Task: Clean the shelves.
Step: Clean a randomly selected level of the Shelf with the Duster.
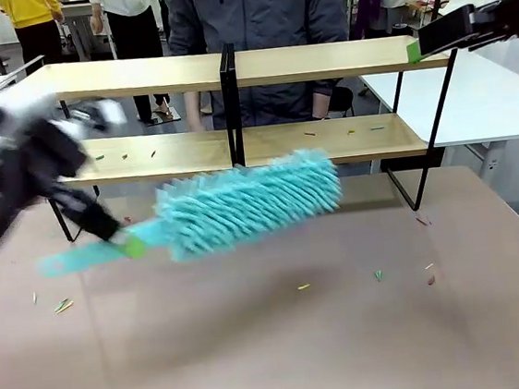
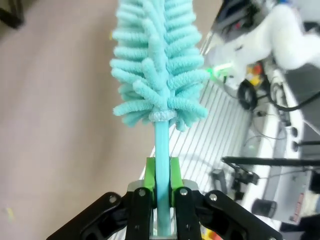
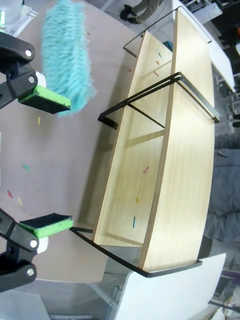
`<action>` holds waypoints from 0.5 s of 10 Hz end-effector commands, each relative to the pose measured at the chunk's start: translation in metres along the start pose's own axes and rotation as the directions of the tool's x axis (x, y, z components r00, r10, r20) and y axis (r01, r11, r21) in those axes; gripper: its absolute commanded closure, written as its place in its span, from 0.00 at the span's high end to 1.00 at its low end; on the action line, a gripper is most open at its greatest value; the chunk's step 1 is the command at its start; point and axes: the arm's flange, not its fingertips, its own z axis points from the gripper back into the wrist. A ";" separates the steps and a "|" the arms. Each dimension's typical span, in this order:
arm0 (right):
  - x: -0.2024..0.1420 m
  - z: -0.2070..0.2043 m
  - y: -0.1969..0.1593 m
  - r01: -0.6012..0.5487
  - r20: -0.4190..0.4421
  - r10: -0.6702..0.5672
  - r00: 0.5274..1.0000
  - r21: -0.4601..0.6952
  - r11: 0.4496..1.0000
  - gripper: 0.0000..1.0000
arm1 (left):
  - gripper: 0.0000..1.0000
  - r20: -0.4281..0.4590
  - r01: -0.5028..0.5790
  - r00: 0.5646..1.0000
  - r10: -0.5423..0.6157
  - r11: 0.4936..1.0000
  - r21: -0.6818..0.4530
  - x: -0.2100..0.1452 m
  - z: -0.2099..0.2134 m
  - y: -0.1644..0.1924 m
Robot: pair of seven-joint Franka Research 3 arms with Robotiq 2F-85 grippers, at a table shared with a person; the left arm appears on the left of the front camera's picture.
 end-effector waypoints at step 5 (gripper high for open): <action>0.000 0.000 -0.001 -0.005 -0.002 0.005 1.000 0.002 1.000 1.00 | 0.13 0.601 0.080 0.790 0.120 0.952 -0.296 -0.211 0.255 0.043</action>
